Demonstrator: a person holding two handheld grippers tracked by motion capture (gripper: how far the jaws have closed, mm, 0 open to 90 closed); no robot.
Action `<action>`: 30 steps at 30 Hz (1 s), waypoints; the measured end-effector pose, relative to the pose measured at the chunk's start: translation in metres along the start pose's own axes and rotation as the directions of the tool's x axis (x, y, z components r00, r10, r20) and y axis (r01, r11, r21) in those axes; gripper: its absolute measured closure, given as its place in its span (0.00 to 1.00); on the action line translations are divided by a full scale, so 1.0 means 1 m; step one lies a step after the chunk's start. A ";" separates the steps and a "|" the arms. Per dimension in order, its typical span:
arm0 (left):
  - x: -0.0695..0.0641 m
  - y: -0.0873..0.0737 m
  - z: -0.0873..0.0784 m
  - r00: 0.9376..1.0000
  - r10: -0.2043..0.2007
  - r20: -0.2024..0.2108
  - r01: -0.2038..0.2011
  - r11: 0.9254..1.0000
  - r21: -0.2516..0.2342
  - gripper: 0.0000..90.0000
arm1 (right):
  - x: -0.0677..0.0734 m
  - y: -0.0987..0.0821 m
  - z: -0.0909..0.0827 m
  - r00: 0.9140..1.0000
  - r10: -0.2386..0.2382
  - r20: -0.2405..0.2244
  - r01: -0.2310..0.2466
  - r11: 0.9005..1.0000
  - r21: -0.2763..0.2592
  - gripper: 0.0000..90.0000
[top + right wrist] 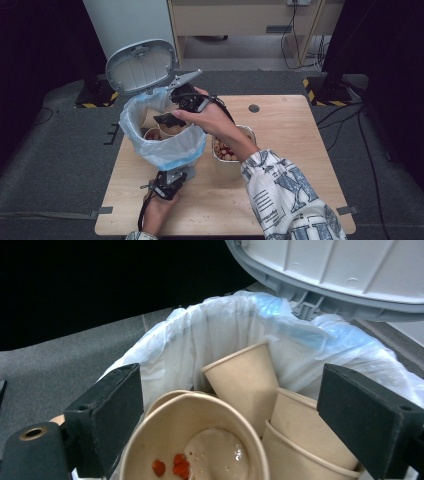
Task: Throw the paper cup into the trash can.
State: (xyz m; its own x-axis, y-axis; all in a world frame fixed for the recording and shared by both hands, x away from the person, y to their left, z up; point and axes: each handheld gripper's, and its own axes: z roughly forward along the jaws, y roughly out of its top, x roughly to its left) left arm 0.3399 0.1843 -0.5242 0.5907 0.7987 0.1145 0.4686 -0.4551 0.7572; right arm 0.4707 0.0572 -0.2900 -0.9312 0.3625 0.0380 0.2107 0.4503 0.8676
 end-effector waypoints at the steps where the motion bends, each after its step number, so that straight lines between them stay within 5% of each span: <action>1: 0.000 0.000 0.000 1.000 -0.001 0.001 0.001 1.000 -0.002 1.00 | 0.000 0.000 -0.001 1.000 0.007 0.002 -0.007 1.000 -0.005 0.13; 30: 0.000 0.000 0.000 1.000 -0.004 0.000 0.004 1.000 -0.001 1.00 | -0.025 -0.013 -0.026 0.989 0.079 0.129 -0.074 0.996 -0.041 0.09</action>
State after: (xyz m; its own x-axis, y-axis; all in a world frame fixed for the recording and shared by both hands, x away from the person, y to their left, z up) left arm 0.3397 0.1845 -0.5243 0.5887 0.8007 0.1111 0.4704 -0.4511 0.7585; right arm 0.4831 0.0210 -0.2894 -0.8656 0.4989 0.0422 0.2669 0.3885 0.8819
